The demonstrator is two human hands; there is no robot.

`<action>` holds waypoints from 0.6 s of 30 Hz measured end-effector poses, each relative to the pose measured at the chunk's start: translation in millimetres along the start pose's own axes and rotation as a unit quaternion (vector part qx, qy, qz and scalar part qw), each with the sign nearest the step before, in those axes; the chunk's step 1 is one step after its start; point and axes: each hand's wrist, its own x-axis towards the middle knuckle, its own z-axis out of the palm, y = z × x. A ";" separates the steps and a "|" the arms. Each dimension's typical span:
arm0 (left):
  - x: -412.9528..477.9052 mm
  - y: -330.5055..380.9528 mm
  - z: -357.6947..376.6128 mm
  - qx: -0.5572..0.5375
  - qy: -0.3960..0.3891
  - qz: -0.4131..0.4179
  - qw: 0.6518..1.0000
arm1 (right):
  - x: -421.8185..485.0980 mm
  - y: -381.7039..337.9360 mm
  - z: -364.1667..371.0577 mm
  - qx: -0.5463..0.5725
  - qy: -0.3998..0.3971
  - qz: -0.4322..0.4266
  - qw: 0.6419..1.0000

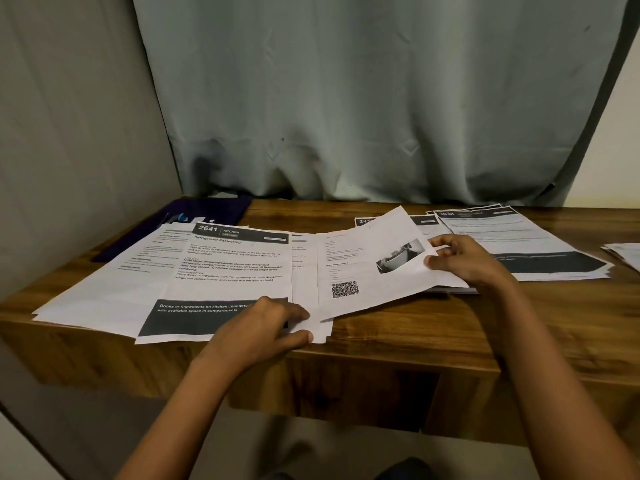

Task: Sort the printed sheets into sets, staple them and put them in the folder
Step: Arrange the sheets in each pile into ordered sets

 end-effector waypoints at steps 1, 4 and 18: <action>-0.2 -0.6 0.6 0.006 0.004 0.003 1.000 | -0.8 -0.4 -0.9 -0.006 -0.002 -0.003 1.000; -1.5 -2.5 1.7 -0.001 0.001 0.006 1.000 | -3.7 -1.5 -2.5 -0.027 -0.009 -0.014 1.000; -11.8 -0.2 3.2 -0.040 0.040 0.027 0.998 | -20.3 6.9 0.5 -0.008 0.015 -0.017 1.000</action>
